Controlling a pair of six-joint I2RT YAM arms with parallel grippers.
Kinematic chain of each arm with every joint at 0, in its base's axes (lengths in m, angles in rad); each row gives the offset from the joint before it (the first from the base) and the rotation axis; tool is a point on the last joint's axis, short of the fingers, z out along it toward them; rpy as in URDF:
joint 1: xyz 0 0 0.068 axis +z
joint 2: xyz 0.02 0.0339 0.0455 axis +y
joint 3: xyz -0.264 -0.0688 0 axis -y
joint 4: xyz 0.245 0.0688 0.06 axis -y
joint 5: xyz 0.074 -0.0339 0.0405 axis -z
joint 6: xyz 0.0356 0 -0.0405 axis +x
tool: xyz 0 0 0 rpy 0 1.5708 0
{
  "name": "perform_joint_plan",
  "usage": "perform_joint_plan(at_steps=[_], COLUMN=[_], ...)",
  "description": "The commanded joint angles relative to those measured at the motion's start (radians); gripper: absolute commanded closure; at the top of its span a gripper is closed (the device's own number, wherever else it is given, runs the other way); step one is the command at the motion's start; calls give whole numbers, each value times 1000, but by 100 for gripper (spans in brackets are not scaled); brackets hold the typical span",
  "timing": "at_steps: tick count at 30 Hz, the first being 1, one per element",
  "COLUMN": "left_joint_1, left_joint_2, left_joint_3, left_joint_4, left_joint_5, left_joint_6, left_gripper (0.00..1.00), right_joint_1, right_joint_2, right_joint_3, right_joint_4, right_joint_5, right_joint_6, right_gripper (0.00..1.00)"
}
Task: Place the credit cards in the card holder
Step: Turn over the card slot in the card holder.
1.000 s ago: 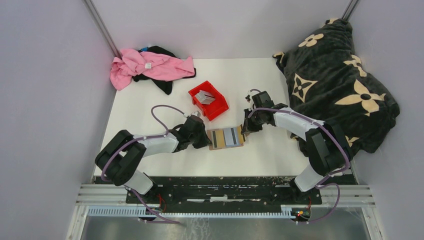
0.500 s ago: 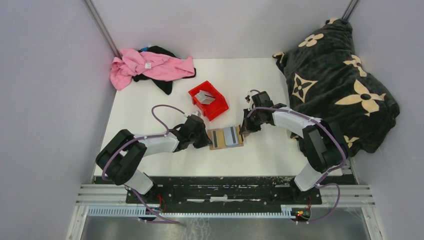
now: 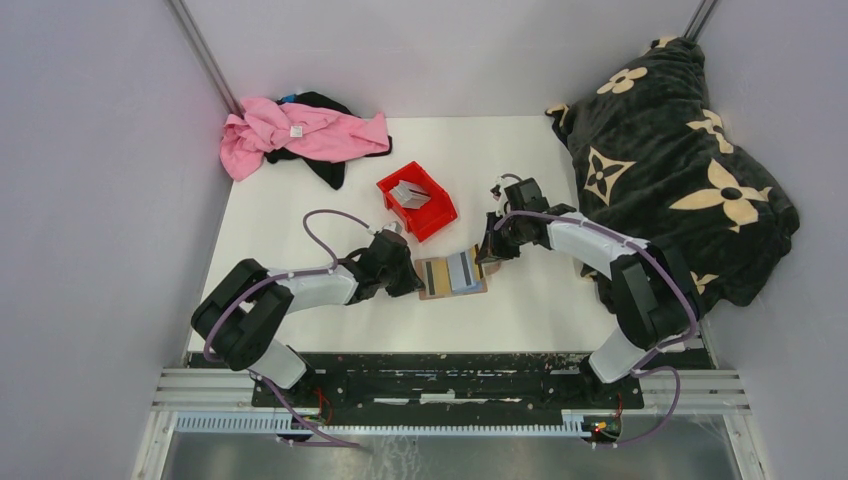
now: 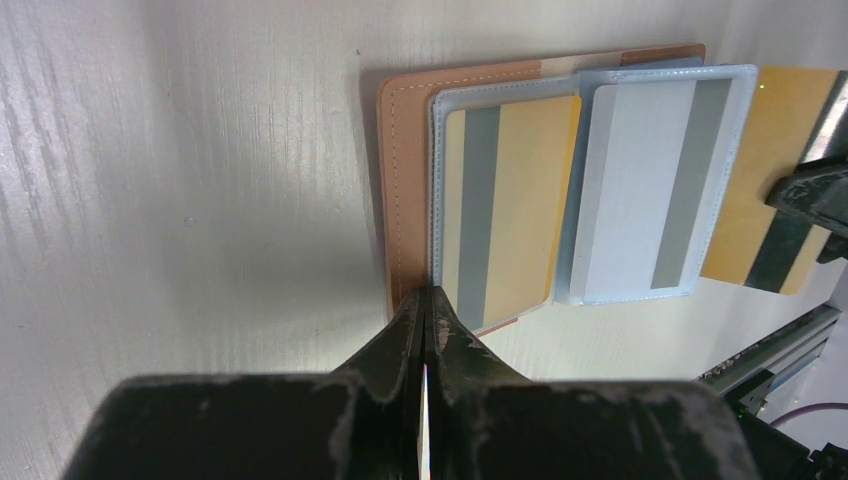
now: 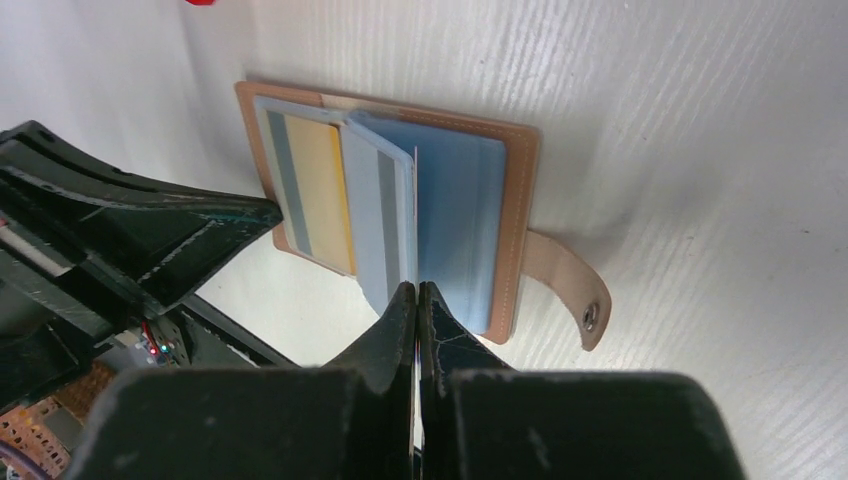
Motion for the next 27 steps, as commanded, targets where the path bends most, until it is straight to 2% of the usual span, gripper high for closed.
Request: perform_joint_plan(at_steps=[1,18,27], left_joint_1=[-14,-23,-23], left_joint_2=[81,88,75], left_joint_3=[-52,-52,-61], left_joint_4=[-109,-98,-110], left_joint_5=[-40,-35,-40], left_joint_6=[78,61,65], left_gripper=[97,97,97], right_joint_1=[-2,119,127], right_joint_2=[-52,50,123], right_joint_3=[59,126,99], right_joint_4=[9,89,110], right_joint_5=[-25,-39,-13], right_joint_6=[13,87,76], right_gripper=[99,99,99])
